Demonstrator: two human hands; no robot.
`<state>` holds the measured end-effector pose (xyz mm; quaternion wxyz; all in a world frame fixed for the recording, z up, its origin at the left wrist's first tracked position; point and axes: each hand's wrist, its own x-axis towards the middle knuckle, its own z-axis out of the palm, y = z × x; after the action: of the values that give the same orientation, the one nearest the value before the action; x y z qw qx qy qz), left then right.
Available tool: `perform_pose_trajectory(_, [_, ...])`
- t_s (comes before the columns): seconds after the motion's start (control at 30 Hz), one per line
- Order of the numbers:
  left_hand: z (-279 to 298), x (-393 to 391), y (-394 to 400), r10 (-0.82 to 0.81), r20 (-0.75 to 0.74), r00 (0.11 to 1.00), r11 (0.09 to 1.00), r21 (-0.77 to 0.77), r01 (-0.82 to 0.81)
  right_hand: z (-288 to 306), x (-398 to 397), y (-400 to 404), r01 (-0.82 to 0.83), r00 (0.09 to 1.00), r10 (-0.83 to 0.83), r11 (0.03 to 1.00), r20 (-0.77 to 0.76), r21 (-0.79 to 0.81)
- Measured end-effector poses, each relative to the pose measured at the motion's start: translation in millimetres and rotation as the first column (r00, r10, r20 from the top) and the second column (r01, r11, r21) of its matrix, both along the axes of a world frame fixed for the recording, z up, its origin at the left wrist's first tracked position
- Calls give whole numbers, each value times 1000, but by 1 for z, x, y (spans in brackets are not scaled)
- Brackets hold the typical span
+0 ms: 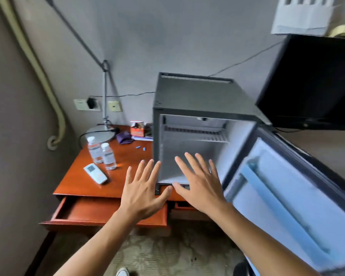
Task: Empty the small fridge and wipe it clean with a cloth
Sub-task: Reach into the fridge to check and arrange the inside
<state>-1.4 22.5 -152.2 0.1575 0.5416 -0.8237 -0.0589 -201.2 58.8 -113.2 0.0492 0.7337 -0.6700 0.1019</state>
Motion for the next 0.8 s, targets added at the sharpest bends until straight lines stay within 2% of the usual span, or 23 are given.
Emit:
perform_pose_trajectory(0.17, [-28,116,-87,175,33,984,985,0,-175,-31,125,-119,-169,983,166,985,81,38])
perform_pose_trajectory(0.37, [-59,221,-202,337,91,937,937,65,-344,-71,239,-276,-230,966,208,963,154,144])
perform_pose_trajectory(0.5, [-81,246,-285,318,179,931,932,122,-341,-110,290,-362,-229,965,182,937,190,266])
perform_pose_trajectory(0.6, [-101,245,-344,252,267,930,935,181,-306,-136,309,-403,-169,975,97,907,198,385])
perform_pose_trajectory(0.7, [-127,245,-384,217,323,921,925,234,-300,-163,307,-420,-130,980,43,876,194,465])
perform_pose_trajectory(0.8, [-135,240,-395,225,319,920,917,250,-311,-178,302,-419,-141,970,28,871,240,471])
